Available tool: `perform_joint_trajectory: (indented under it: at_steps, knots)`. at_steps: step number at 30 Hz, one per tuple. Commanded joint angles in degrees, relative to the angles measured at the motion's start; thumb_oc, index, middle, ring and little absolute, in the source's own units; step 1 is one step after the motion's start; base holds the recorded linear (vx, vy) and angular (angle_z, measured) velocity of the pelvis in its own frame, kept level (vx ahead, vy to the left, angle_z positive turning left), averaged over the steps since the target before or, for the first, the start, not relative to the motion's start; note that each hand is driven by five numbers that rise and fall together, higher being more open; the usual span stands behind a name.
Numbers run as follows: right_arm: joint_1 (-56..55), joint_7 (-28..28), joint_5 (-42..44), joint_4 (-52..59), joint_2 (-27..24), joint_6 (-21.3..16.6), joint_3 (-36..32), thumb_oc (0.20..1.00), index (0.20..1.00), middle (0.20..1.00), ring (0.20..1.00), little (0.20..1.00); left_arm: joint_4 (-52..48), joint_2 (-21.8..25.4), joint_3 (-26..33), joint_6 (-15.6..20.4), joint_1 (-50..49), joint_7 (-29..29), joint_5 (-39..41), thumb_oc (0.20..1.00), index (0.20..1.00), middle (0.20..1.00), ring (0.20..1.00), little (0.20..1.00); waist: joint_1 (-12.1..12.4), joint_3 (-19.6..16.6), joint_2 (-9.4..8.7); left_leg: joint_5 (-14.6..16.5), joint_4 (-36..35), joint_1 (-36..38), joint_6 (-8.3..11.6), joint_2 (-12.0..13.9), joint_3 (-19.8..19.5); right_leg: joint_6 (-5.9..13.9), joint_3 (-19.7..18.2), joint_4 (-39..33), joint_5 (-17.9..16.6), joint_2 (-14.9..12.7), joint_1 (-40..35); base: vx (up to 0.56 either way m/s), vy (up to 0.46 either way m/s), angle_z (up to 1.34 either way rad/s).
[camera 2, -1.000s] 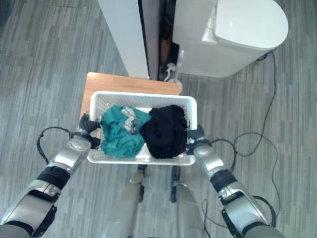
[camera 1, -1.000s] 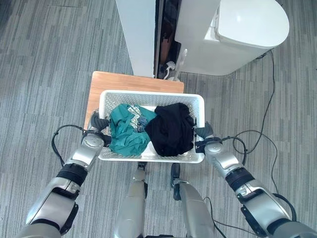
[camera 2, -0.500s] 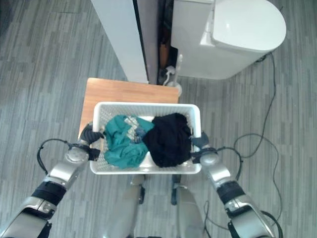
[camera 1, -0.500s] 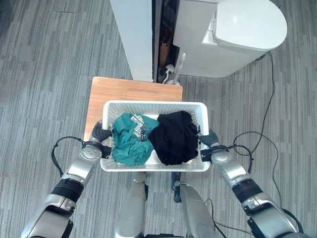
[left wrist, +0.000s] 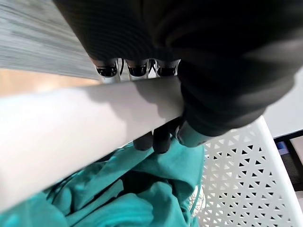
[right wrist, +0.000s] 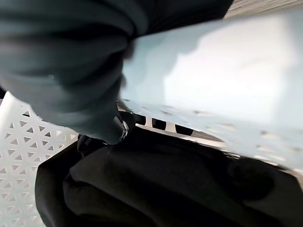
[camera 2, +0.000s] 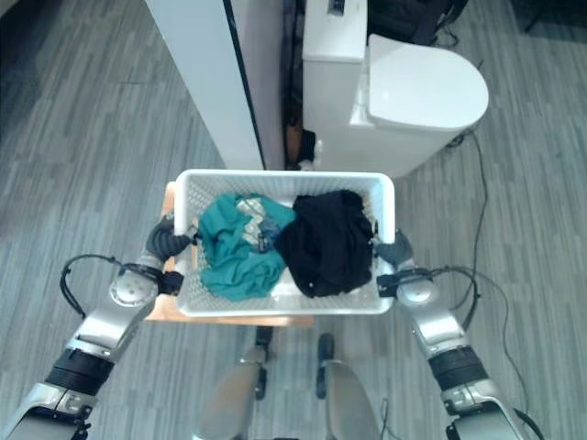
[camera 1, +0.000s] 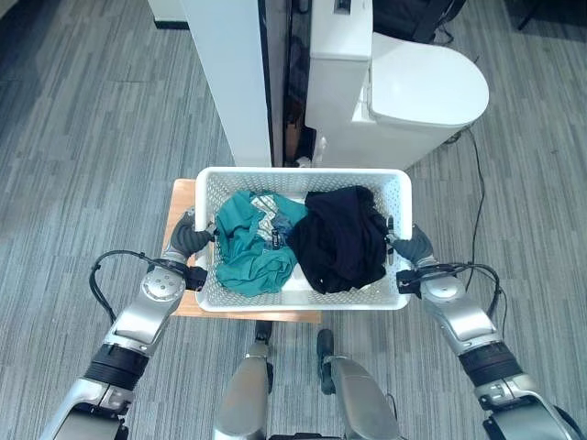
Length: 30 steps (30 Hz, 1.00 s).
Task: Grab the laundry basket,head to the washer,open it,put in the laundry and shut it.
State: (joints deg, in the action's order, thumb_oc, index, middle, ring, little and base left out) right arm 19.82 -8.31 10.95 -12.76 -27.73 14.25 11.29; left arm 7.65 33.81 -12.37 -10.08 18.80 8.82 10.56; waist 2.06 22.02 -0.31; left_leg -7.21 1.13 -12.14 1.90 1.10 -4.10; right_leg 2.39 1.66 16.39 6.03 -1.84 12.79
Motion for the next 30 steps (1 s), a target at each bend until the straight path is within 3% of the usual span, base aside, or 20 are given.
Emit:
perform_joint_trajectory:
  at_steps: [1, 19, 24, 30]
  knots:
    - [-1.4, 4.5, 2.8, 6.3, -0.3, -4.5, -0.2, 0.2, 0.2, 0.2, 0.2, 0.2, -2.5, 2.6, -2.2, 4.8, -0.9, -3.5, -3.5, 0.2, 0.2, 0.2, 0.2, 0.2, -0.7, -7.9, -1.66, 10.0, 5.0, 1.4, -1.58, 1.0, 1.0, 2.34, 2.0, -6.2, -2.2, -3.7, -3.1, 0.08, -0.062, 0.01]
    - [-0.1, 6.2, -1.1, -0.1, 0.4, -3.2, 0.1, 0.2, 0.2, 0.2, 0.2, 0.2, 0.9, -0.8, -3.8, 3.3, -2.4, -6.2, -4.0, 0.2, 0.2, 0.2, 0.2, 0.2, -0.6, -14.6, -0.04, 9.0, 1.7, 7.9, 0.02, 3.7, 0.9, 0.42, 2.4, -10.7, -0.5, -0.7, -10.2, 0.04, -0.089, 0.0]
    - [0.4, 4.8, -1.3, -1.2, 0.4, -3.8, -0.5, 0.2, 0.2, 0.2, 0.2, 0.2, 2.2, -2.1, -4.8, 3.3, -0.2, -6.3, -4.2, 0.2, 0.2, 0.2, 0.2, 0.2, -1.0, -15.3, 0.39, 7.8, 1.9, 7.5, 1.35, 5.3, 0.7, -0.71, 3.1, -12.3, -0.2, 0.8, -11.3, -0.05, -0.115, 0.01]
    - [1.7, 4.5, -1.1, -2.0, 0.2, -3.9, 0.1, 0.2, 0.2, 0.2, 0.2, 0.2, 3.4, -3.1, -5.3, 3.5, 0.5, -6.4, -4.1, 0.2, 0.2, 0.2, 0.2, 0.2, -1.1, -15.7, 1.19, 9.2, 3.7, 8.0, 1.24, 5.6, 0.6, -0.86, 1.2, -13.5, -1.0, 1.6, -12.1, -0.03, -0.024, -0.07]
